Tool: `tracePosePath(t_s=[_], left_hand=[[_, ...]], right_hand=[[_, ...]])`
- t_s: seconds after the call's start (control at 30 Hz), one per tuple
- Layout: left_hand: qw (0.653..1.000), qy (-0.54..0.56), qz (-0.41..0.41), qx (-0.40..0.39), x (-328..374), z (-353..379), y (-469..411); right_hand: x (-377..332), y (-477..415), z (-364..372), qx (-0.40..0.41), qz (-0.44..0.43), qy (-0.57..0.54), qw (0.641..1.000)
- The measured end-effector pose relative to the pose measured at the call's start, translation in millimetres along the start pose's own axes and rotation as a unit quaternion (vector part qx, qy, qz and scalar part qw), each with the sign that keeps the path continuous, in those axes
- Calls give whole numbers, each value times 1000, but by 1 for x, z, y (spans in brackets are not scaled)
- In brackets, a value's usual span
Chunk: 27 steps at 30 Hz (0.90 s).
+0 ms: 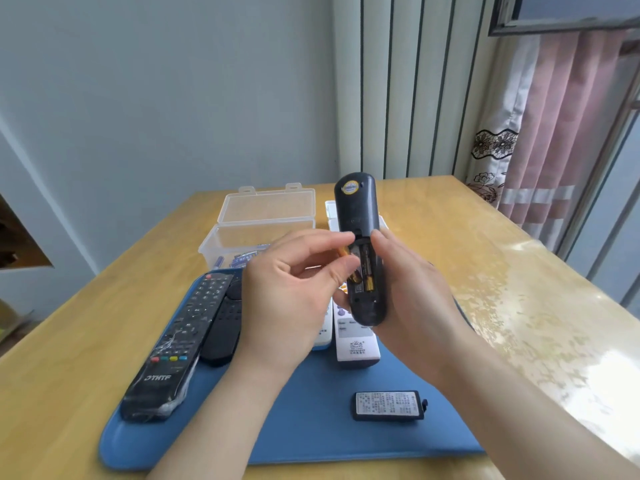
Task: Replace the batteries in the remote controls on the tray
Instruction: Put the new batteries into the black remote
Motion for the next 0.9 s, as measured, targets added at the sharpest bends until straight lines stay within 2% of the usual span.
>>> tracePosePath(t_s=[0.17,0.33,0.47,0.67,0.83,0.9], left_hand=[[990,-126,60,7,-4,-1,3],[981,-165,105,-8,-5,-1,2],[953,-254,163,-27,-10,1,3],[895,-364,253,-52,-17,6,6],[893,-379,214,-116,-25,7,9],[931,-307,128,-149,-27,4,6]], right_hand=[[1,2,1,-21,-7,-6,1000],[1,3,0,-3,-29,40,999],[2,0,-5,21,-32,75,996],[1,-1,-9,27,-26,70,997],[3,-6,-16,1,-7,79,997],[0,-10,-21,-8,11,86,996]])
Point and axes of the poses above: each hand's wrist, its own y-axis away from the middle knuckle, its own z-axis out of the palm, x = y × z, the point moved 2 cm from there along -y, towards the middle knuckle, and after that the axes turned 2 degrees about y, right-handed, at the moved point
